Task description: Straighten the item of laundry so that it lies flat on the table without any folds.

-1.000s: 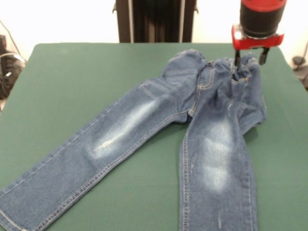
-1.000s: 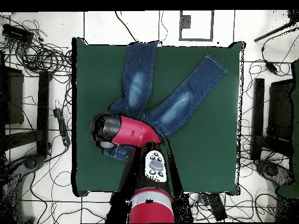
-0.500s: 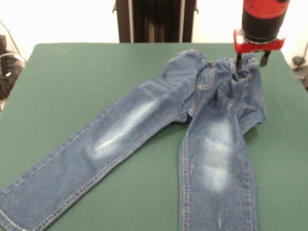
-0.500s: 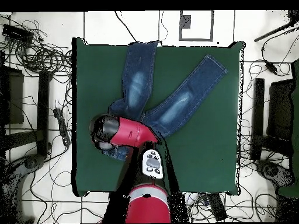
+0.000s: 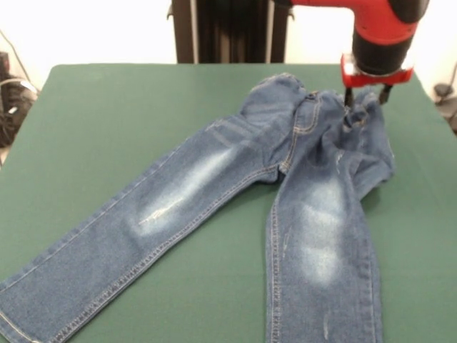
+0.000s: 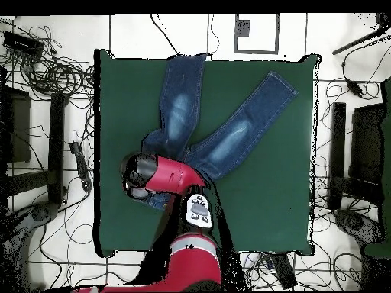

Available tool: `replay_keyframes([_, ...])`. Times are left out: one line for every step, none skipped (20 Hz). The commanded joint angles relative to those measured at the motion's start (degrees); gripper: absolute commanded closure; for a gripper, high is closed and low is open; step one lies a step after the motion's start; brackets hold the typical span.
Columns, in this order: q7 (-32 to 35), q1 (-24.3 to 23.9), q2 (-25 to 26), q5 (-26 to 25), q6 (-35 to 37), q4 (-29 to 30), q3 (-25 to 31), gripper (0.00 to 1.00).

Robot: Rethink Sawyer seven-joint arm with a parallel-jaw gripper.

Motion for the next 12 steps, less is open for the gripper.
replay_keyframes([12.41,1.15,6.71,2.89,-5.48,-1.03,6.04,0.00])
replay_keyframes([12.08,1.02,6.75,2.89,-5.72,-0.99,6.28,0.00])
replay_keyframes([11.74,0.87,6.76,2.86,-6.12,-0.87,6.54,0.00])
replay_keyframes([12.01,0.93,6.67,3.06,-6.34,-0.60,6.61,0.00])
replay_keyframes([12.26,0.93,6.59,3.30,-6.63,-0.34,6.71,1.00])
replay_keyframes([12.12,0.79,6.65,3.39,-6.60,-0.27,6.93,1.00])
replay_keyframes([11.98,0.65,6.71,3.48,-6.57,-0.20,7.14,1.00])
replay_keyframes([11.84,0.51,6.76,3.58,-6.53,-0.13,7.36,1.00])
replay_keyframes([11.68,0.39,6.74,3.61,-6.62,-0.01,7.58,1.00])
replay_keyframes([11.60,0.28,6.99,3.67,-6.63,-0.03,7.82,1.00])
replay_keyframes([11.65,0.31,6.96,3.69,-6.64,0.01,7.83,1.00])
replay_keyframes([11.68,0.28,7.29,3.66,-6.19,-0.57,7.63,1.00])
